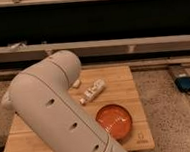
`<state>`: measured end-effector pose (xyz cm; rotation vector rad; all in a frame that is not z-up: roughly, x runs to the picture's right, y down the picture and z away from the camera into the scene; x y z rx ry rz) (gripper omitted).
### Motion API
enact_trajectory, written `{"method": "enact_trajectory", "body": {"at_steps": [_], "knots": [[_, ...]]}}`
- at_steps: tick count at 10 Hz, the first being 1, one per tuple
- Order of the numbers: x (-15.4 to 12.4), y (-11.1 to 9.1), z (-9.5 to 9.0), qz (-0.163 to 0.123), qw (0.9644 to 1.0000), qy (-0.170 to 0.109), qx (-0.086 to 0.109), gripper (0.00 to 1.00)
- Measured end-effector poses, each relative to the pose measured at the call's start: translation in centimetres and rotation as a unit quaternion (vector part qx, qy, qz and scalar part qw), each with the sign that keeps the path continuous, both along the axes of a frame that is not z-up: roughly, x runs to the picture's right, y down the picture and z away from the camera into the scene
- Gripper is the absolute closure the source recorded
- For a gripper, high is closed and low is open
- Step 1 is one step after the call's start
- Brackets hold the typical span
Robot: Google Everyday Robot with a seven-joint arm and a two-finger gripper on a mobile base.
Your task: Push the eraser across the table
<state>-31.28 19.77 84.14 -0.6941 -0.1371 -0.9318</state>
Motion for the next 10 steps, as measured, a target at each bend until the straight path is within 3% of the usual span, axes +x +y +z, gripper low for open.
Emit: {"method": "enact_trajectory", "body": {"at_steps": [10], "knots": [[-3.9,-1.7,0.8,-0.023,0.9993,-0.023,0.018,0.3]]}}
